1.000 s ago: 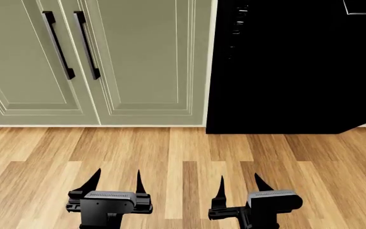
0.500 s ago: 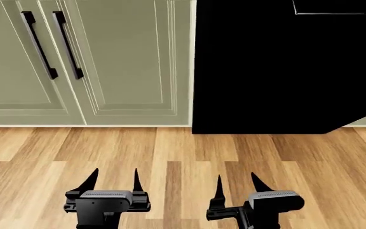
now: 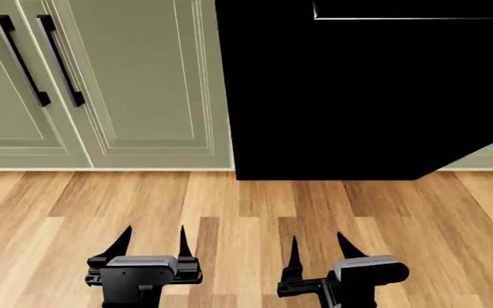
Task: Close the dishwasher door
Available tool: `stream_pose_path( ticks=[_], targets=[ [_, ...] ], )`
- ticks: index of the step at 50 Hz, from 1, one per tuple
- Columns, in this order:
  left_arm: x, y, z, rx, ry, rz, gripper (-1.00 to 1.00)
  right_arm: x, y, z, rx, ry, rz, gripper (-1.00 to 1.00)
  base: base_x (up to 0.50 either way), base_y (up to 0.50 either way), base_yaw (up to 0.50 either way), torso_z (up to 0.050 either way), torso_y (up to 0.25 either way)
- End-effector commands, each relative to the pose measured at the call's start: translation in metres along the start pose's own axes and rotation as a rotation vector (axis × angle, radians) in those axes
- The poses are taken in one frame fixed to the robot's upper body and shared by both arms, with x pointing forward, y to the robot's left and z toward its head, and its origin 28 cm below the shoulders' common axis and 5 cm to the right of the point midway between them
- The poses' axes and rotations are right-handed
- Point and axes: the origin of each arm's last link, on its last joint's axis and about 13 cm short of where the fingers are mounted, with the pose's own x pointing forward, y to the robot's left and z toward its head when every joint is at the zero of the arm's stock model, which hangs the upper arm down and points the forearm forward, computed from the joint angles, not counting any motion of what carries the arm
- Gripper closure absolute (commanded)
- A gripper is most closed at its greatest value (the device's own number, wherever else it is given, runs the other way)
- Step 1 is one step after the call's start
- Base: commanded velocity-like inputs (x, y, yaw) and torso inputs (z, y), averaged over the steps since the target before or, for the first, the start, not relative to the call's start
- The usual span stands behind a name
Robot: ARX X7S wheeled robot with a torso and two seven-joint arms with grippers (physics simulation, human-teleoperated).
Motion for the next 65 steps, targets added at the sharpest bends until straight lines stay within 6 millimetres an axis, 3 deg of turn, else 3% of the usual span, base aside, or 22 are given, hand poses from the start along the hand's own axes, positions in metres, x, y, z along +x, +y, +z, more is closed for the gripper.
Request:
stream_pose_path(
  ticks=[1,65],
  targets=[
    [-0.0002,0.0002,0.0,0.001,-0.004,0.0,-1.0,-0.0001,0.0003,-0.0003,-0.002,0.001,0.003,-1.0,0.0,-0.12,0.0,0.0,0.0],
    [0.0011,0.0008,-0.0011,0.002,-0.005,0.004,-1.0,0.0003,0.001,-0.0007,-0.016,0.009,0.003,-1.0,0.0,-0.12,0.0,0.0,0.0]
  ],
)
